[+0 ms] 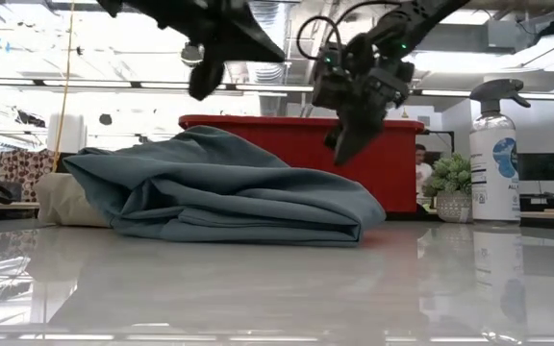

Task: Fold Laundry from Bin
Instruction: Fold the blue pants in the red bin

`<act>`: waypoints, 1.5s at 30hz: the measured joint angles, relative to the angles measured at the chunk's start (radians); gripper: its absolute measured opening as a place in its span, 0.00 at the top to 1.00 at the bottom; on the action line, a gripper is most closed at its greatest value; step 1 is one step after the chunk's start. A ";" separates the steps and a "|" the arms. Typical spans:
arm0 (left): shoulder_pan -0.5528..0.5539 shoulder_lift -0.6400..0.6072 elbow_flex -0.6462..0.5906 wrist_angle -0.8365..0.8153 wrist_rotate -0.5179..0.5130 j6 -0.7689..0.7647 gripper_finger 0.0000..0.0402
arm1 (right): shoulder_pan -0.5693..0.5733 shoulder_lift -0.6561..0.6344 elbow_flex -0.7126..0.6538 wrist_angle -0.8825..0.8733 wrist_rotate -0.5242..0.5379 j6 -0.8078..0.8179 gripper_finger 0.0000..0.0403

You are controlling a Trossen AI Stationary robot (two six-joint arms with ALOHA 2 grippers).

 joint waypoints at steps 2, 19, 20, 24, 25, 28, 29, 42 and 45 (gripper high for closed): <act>0.021 0.051 0.000 0.062 0.021 0.026 1.00 | -0.007 -0.009 -0.031 0.025 0.002 0.004 0.96; 0.038 0.447 0.190 0.061 0.173 0.024 1.00 | 0.001 0.000 -0.073 0.137 0.011 0.038 0.95; 0.035 0.462 0.217 0.028 0.155 0.027 1.00 | 0.006 0.000 -0.080 0.137 0.010 0.037 0.95; 0.026 0.488 0.292 -0.079 0.104 0.049 1.00 | 0.030 0.000 -0.131 0.191 0.008 0.036 0.95; 0.024 0.489 0.301 -0.092 0.098 0.058 1.00 | 0.033 0.000 -0.148 0.207 0.009 0.036 0.95; 0.022 0.489 0.315 -0.120 0.069 0.069 1.00 | 0.034 0.001 -0.177 0.267 0.027 0.037 0.95; 0.021 0.489 0.315 -0.129 0.065 0.069 1.00 | 0.034 0.001 -0.180 0.282 0.033 0.037 0.95; 0.014 0.489 0.311 -0.208 0.083 0.053 1.00 | 0.017 0.009 -0.209 0.378 0.057 0.041 0.95; 0.009 0.489 0.311 -0.194 0.109 0.051 1.00 | 0.021 0.018 -0.208 0.391 0.093 0.040 0.95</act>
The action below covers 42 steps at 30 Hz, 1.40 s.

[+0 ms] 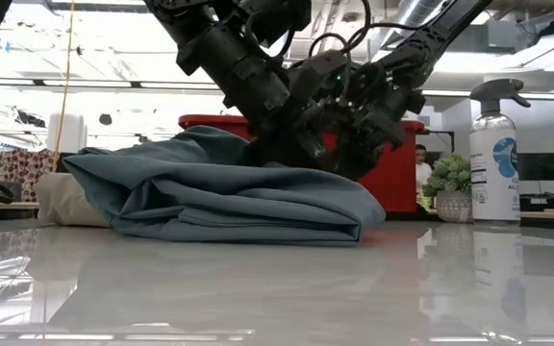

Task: Fold Laundry from Bin
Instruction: Fold the blue pants in the red bin

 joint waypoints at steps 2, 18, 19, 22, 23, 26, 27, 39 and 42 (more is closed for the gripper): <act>-0.005 0.000 0.000 0.004 0.043 0.000 1.00 | -0.007 0.007 -0.001 0.006 0.027 0.000 0.95; -0.075 -0.042 0.071 -0.092 -0.317 0.056 1.00 | -0.055 0.024 0.000 0.043 0.026 0.006 0.95; -0.068 -0.045 0.082 -0.108 -0.361 0.073 1.00 | -0.055 0.024 0.000 0.044 0.025 0.006 0.95; -0.044 -0.021 0.087 -0.111 -0.342 0.128 1.00 | -0.054 0.024 0.000 0.046 0.022 0.007 0.95; -0.036 -0.011 0.085 -0.114 -0.313 0.134 1.00 | -0.054 0.024 0.000 0.046 0.021 0.007 0.95; -0.023 0.018 0.084 -0.133 -0.282 0.102 1.00 | -0.054 0.024 0.000 0.045 0.017 0.007 0.95; -0.021 0.029 0.084 -0.132 -0.275 0.097 1.00 | -0.054 0.024 0.000 0.044 0.017 0.007 0.95; -0.036 0.047 0.082 -0.112 -0.193 0.117 1.00 | -0.054 0.024 0.000 0.045 0.017 0.007 0.95; -0.044 0.052 0.082 -0.121 -0.154 0.105 1.00 | -0.054 0.024 0.000 0.049 0.017 0.007 0.95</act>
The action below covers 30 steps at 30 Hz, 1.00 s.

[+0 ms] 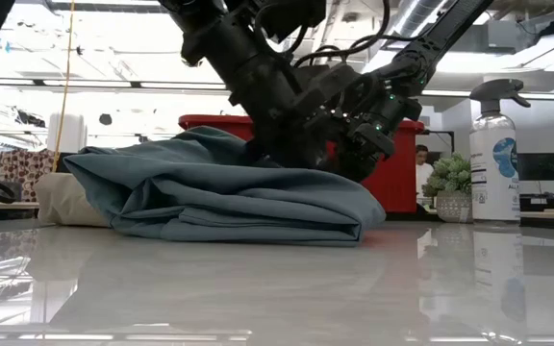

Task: Fold Laundry from Bin
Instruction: Fold the blue pants in the red bin

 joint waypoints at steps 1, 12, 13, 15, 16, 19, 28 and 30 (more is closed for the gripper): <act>-0.005 0.009 0.000 0.006 0.009 -0.007 1.00 | 0.000 0.000 0.000 0.001 0.000 0.000 0.95; -0.062 0.027 0.000 0.048 0.085 -0.041 1.00 | 0.000 0.000 0.000 0.008 0.000 0.000 0.95; -0.062 0.027 0.000 0.052 0.101 -0.042 1.00 | 0.000 0.000 0.000 0.009 0.000 -0.001 0.95; -0.061 0.027 0.000 0.052 0.145 -0.044 1.00 | -0.001 0.000 0.000 0.010 0.001 -0.009 0.95; -0.061 0.027 0.000 0.053 0.168 -0.044 1.00 | -0.002 0.000 0.000 0.011 0.009 -0.011 0.95; -0.062 0.027 0.000 0.055 0.216 -0.032 1.00 | -0.011 0.000 0.000 0.015 0.017 -0.011 0.95; -0.066 0.027 0.031 0.041 0.411 0.058 1.00 | -0.042 -0.001 0.001 0.019 0.034 -0.002 0.95; -0.067 0.023 0.031 0.035 0.425 0.058 1.00 | -0.050 -0.001 0.001 0.025 0.039 0.016 0.95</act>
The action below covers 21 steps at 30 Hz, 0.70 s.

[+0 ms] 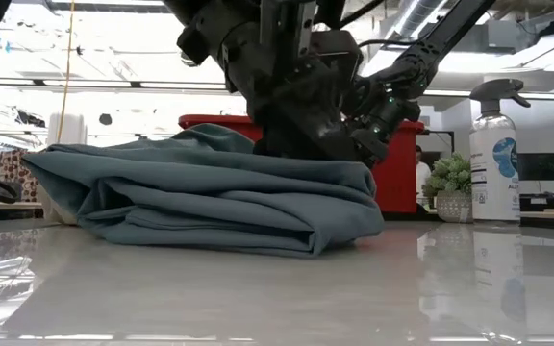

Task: Fold Laundry from Bin
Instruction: Fold the blue pants in the red bin, then stack the folded blue pants on top of the folded brown short pants

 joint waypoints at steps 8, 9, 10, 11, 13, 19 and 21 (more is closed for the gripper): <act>-0.019 -0.123 0.002 -0.011 -0.151 0.050 1.00 | -0.008 -0.123 0.051 -0.030 -0.006 0.110 0.95; -0.025 -0.134 0.002 -0.018 -0.166 0.064 1.00 | -0.001 -0.139 0.052 -0.035 -0.008 0.127 0.95; -0.029 -0.142 0.002 -0.030 -0.177 0.073 1.00 | 0.006 -0.153 0.052 -0.053 -0.012 0.162 0.95; -0.036 -0.151 0.002 -0.050 -0.201 0.073 1.00 | 0.015 -0.168 0.052 -0.078 -0.019 0.210 0.94; -0.055 -0.178 0.000 -0.105 -0.277 0.043 1.00 | 0.036 -0.190 0.052 -0.140 -0.060 0.329 0.93; -0.078 -0.372 0.000 -0.180 -0.491 -0.069 1.00 | 0.178 -0.199 0.049 -0.388 -0.043 0.700 0.84; -0.075 -0.446 0.000 -0.251 -0.511 -0.111 1.00 | 0.233 -0.199 0.049 -0.424 0.033 0.765 0.82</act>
